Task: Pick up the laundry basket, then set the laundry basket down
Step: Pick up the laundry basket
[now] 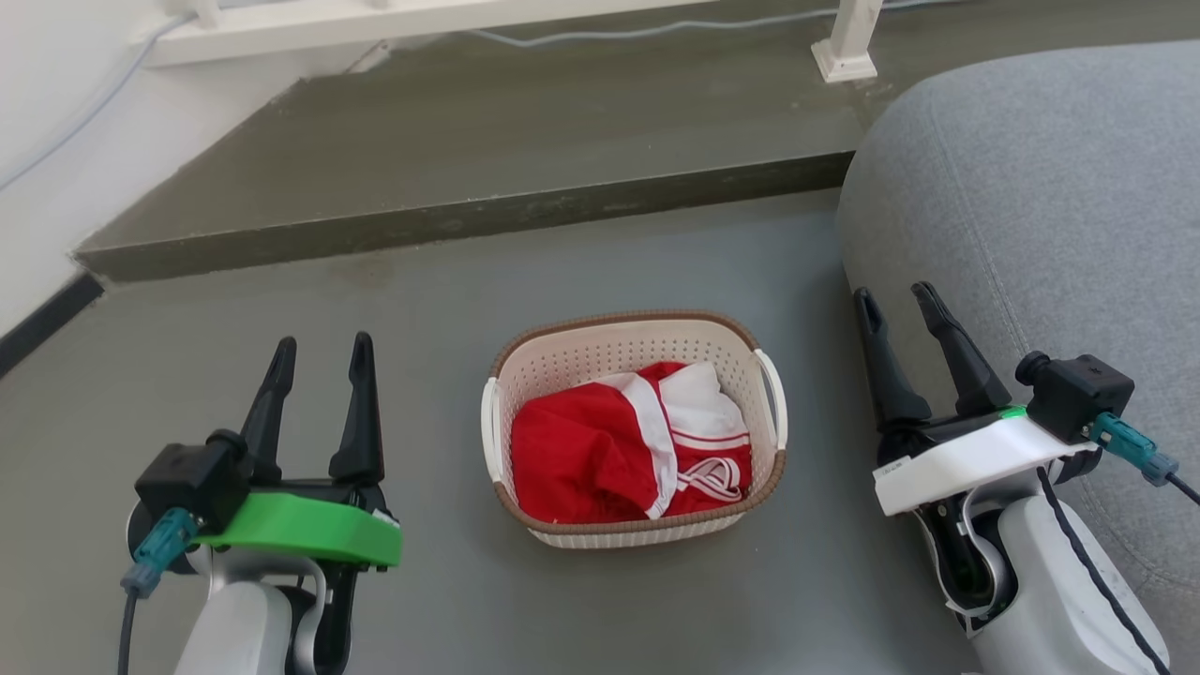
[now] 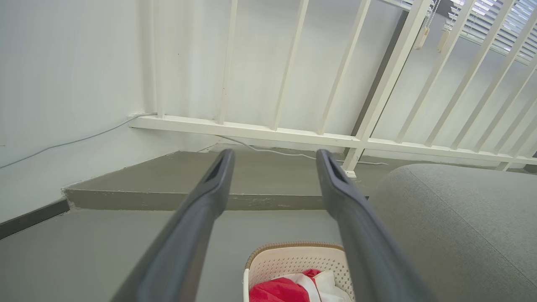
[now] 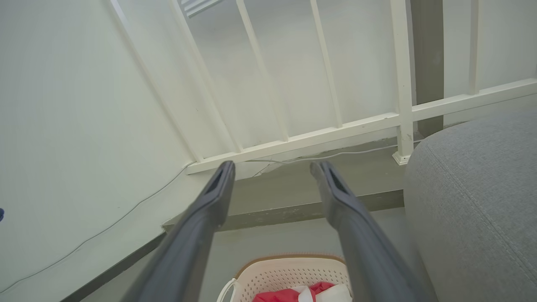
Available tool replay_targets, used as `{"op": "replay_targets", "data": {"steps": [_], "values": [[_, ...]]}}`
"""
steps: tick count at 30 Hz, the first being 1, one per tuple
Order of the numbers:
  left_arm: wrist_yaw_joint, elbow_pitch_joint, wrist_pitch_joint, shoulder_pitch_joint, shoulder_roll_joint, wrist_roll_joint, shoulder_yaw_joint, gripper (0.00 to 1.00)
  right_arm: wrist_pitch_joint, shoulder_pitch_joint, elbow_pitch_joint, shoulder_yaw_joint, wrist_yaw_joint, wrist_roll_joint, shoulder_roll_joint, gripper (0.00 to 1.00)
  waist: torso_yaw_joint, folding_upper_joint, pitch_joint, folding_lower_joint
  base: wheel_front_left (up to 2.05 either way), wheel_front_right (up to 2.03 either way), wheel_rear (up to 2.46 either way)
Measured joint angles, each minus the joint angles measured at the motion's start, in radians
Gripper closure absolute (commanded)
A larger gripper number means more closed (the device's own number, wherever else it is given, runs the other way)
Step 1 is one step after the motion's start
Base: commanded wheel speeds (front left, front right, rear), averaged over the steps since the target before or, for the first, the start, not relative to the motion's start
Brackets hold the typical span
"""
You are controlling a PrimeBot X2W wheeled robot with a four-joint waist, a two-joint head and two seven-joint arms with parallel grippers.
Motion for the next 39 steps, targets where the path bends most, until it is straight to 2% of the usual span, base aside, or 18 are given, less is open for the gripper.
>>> {"op": "replay_targets", "data": {"steps": [28, 39], "values": [[0.0, -0.016, 0.0, -0.154, -0.001, 0.009, -0.006, 0.0, 0.0, -0.143, 0.002, -0.002, 0.001, -0.025, 0.011, 0.0, -0.036, 0.0, 0.252, 0.0001, 0.0, 0.0, 0.0], [-0.01, 0.009, 0.0, -0.245, -0.002, 0.018, -0.01, 0.0, -0.002, -0.219, 0.047, -0.023, 0.001, -0.031, 0.011, 0.0, -0.042, 0.0, 0.373, 0.0001, 0.0, 0.0, 0.0]]}}
